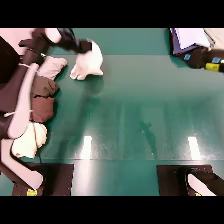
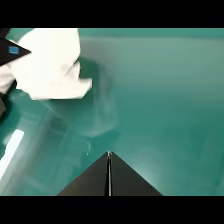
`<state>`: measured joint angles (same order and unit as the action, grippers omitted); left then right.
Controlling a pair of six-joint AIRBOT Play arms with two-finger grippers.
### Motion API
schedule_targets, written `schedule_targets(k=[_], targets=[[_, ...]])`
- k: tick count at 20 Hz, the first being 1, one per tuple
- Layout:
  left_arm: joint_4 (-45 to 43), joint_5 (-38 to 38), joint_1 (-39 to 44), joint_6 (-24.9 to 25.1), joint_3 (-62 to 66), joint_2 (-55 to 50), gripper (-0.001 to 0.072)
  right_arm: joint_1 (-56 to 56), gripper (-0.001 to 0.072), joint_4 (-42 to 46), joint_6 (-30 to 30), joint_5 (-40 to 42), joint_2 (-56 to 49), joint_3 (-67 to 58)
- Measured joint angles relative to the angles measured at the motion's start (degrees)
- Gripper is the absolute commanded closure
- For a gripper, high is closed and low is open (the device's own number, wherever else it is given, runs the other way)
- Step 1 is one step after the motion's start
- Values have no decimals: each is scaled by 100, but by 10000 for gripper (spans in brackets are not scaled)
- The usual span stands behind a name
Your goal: Fold the shirts.
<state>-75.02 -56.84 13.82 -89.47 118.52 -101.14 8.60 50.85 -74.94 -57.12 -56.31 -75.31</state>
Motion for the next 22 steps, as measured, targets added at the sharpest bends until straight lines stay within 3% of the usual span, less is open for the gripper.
schedule_targets(k=[5,10,11,12,13,17,21,22], targets=[[-59,-531,273,448,210,1582,676,0,699,20,0,-9,68,-887],[-214,-1191,1272,656,-190,2188,673,0,699,31,0,-153,79,-1497],[-238,-1220,1526,684,-472,2212,628,0,699,33,0,-212,79,-1572],[-234,-1211,1749,702,-767,2210,323,0,699,31,0,-273,81,-1624],[-214,-1145,1954,708,-1069,2188,94,0,699,33,0,-341,79,-1657],[-146,-739,2387,730,-1982,1967,90,2,698,35,0,-608,81,-1729],[-367,-330,1886,654,-2262,1816,90,2,685,37,0,-763,79,-1744],[-380,-310,1661,573,-2295,1738,90,2,596,35,0,-796,79,-1749]])
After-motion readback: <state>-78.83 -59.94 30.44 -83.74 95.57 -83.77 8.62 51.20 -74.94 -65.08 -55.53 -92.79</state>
